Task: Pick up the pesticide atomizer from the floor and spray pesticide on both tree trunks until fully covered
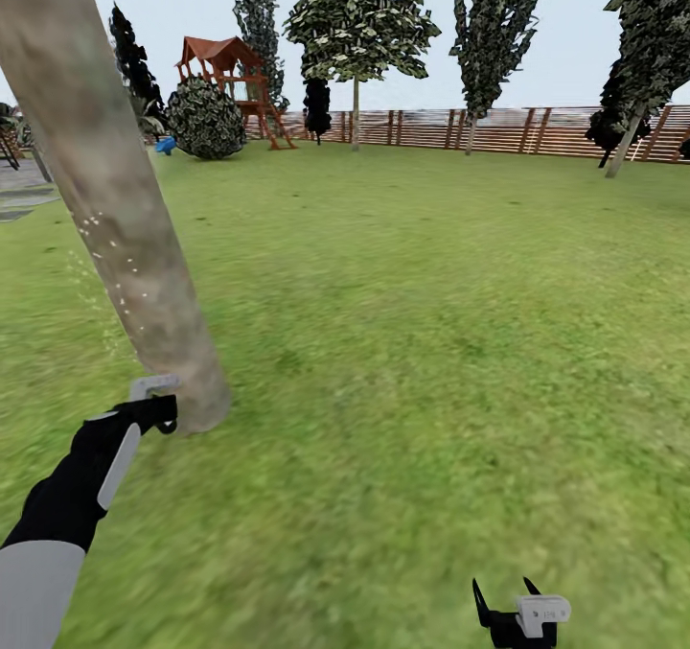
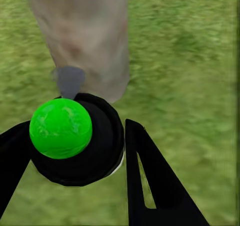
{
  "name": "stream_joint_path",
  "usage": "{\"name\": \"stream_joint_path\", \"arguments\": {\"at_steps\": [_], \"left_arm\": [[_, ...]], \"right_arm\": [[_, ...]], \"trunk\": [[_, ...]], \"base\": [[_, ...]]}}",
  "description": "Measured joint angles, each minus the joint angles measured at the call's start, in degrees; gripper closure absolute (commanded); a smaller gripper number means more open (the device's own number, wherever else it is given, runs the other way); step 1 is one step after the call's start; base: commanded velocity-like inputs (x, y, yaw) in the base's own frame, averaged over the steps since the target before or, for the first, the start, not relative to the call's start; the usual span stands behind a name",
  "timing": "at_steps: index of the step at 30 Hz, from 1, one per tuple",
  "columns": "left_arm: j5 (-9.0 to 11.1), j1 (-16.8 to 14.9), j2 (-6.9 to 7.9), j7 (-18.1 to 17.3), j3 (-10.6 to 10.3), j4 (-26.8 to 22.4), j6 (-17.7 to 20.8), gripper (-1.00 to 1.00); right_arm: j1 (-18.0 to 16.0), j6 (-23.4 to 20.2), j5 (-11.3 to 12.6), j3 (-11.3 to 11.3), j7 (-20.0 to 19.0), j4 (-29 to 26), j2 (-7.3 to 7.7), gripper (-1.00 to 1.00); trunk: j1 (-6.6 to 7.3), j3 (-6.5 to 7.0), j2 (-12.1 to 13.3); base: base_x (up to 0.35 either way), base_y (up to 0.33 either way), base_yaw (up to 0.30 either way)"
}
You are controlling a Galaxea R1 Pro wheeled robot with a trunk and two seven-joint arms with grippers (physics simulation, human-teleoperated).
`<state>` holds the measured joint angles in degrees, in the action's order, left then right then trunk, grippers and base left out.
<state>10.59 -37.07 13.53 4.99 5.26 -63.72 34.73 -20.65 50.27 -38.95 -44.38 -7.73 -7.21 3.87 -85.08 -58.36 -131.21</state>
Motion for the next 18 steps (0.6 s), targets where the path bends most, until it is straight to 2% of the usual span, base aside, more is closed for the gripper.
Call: {"name": "stream_joint_path", "arguments": {"at_steps": [7,10,14,18], "left_arm": [[-0.5,0.3,0.04,0.5,0.0,1.6,0.1,1.0],[-0.7,0.5,0.18,0.6,1.2,2.1,0.2,1.0],[-0.6,0.4,0.23,0.5,2.3,9.6,-0.5,1.0],[-0.7,0.3,0.49,0.1,2.3,11.2,-0.4,1.0]], "right_arm": [[0.0,0.0,-0.1,0.0,0.0,0.0,0.0,-1.0],[0.0,0.0,0.0,0.0,0.0,0.0,0.0,-1.0],[0.0,0.0,0.0,0.0,0.0,0.0,0.0,-1.0],[0.0,0.0,0.0,0.0,0.0,0.0,0.0,-1.0]], "trunk": [[0.0,0.0,0.0],[0.0,0.0,0.0],[0.0,0.0,0.0],[0.0,0.0,0.0]], "base": [[0.018,-0.064,0.0],[0.14,-0.001,0.0],[0.304,0.061,0.139],[0.218,0.065,0.094]]}}
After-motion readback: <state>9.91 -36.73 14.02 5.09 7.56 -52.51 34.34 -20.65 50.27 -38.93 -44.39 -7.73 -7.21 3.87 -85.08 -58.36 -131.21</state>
